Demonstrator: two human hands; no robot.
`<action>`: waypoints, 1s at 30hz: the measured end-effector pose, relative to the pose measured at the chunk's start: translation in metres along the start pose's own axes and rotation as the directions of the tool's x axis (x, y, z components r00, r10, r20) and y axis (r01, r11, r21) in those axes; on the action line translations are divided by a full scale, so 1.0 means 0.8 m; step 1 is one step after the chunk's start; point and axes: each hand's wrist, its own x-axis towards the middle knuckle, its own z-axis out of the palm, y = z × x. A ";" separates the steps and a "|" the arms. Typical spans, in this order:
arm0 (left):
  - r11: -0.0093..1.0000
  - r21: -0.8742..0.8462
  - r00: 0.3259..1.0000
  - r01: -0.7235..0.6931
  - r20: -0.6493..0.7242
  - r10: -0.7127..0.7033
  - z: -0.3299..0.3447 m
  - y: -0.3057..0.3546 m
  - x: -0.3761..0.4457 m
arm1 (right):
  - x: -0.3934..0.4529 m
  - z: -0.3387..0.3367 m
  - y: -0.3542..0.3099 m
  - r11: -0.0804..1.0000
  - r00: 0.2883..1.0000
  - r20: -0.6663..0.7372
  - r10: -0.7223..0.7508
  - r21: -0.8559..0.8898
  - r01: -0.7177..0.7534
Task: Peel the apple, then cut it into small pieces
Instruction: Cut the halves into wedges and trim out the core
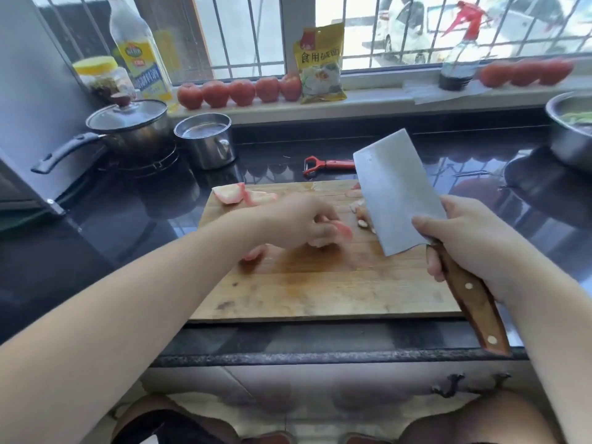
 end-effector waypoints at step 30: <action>0.782 -0.619 0.798 -0.075 -0.507 -0.325 0.104 0.003 -0.073 | -0.022 0.057 0.060 0.943 0.998 0.061 0.018 0.331 -0.037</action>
